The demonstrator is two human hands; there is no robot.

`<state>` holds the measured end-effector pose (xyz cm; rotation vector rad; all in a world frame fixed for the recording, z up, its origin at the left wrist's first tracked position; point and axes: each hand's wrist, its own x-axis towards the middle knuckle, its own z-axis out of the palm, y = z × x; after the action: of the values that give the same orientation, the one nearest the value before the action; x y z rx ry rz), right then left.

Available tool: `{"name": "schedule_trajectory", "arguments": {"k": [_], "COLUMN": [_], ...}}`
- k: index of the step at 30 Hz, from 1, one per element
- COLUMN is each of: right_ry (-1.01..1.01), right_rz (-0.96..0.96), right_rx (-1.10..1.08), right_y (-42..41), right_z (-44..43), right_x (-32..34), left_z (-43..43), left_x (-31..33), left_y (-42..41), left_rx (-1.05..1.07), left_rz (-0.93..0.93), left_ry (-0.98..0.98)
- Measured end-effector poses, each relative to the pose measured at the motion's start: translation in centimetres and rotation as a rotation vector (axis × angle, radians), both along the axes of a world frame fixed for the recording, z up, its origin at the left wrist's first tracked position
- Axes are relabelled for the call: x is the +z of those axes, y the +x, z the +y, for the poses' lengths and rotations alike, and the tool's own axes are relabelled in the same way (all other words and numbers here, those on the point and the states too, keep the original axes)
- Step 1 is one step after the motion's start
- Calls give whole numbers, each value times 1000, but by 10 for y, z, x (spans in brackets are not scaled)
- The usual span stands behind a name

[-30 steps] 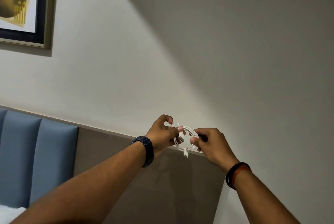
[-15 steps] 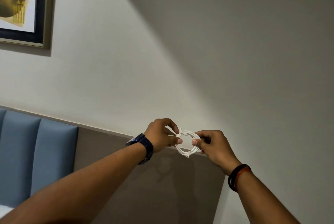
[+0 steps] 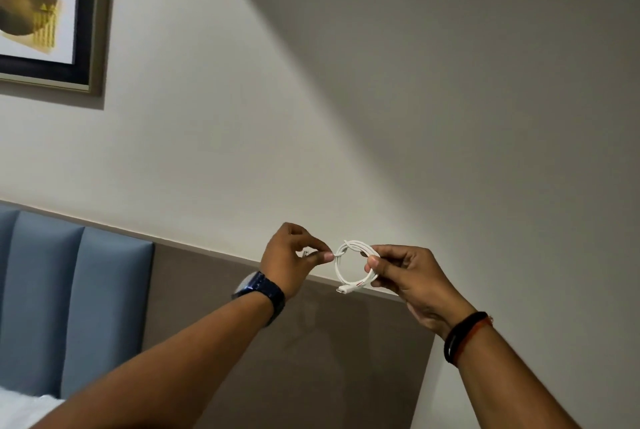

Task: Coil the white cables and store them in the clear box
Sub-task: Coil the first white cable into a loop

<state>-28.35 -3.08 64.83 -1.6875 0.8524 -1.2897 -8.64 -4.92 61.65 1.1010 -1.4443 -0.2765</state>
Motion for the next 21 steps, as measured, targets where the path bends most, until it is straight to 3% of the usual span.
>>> {"name": "schedule_trajectory", "arguments": {"k": [2,6,9,14,21], "right_ry": [15,19,8,18,60], "right_rz": [-2,-13,-19,-20,-1], "right_rx": [-2,9,16,9,-60], "right_y": [1,6,8,2,-2], "right_z": [0,0,2,1,-6], "right_x": [-2,-3,-2,-1,-10], "left_z": [1,3,4,4,8], "left_x": [-3,-2,0,4,14], "left_y": [-9,-26,-38,-34,-21], "left_rx": [63,151,61,-259,-262], "left_rz": [-38,54,81,324,265], "left_ry": [36,162,211,321,330]}}
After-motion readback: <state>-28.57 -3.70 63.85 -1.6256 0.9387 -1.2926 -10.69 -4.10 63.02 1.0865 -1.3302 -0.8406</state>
